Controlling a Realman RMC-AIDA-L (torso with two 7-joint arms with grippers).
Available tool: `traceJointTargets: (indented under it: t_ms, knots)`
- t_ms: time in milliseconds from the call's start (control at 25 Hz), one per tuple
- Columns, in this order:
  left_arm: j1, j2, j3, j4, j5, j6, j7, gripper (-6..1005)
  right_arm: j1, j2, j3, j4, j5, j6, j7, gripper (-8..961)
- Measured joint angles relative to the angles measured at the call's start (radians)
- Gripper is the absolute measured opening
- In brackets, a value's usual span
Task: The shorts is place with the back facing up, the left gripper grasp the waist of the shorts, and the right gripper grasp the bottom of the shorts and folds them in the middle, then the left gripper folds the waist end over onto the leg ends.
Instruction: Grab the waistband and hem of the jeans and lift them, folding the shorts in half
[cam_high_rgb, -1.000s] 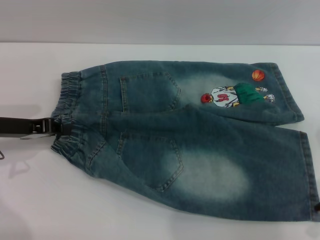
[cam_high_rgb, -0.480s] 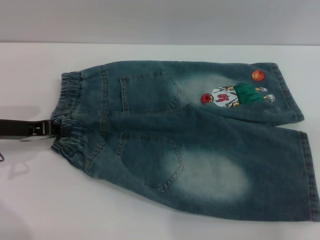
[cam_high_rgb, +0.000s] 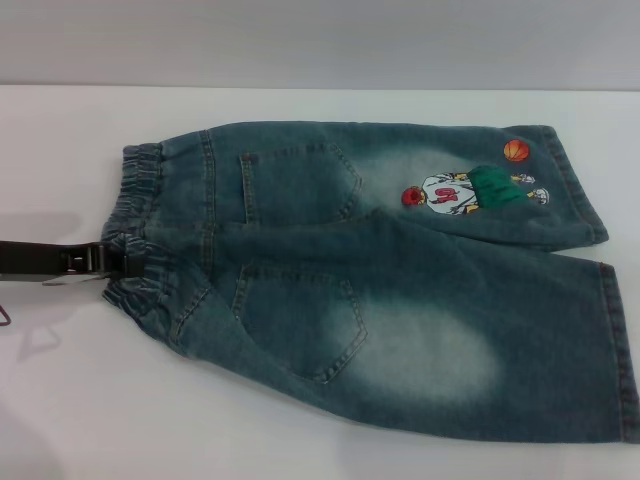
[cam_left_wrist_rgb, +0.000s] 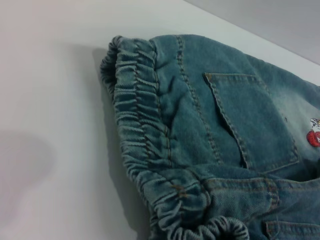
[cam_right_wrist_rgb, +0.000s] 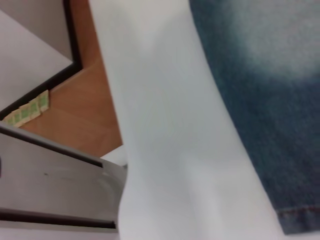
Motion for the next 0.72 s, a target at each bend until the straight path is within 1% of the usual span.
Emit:
traceJointTargets:
  t_ms: [280, 720]
  knots:
    - [0.000, -0.001, -0.001, 0.000, 0.000, 0.001, 0.000, 45, -0.009, 0.006, -0.027, 0.002, 0.000, 0.080, 0.025, 562]
    - [-0.004, -0.002, 0.003, 0.000, 0.000, 0.002, -0.004, 51, -0.004, 0.019, -0.026, 0.036, 0.001, 0.135, 0.028, 561]
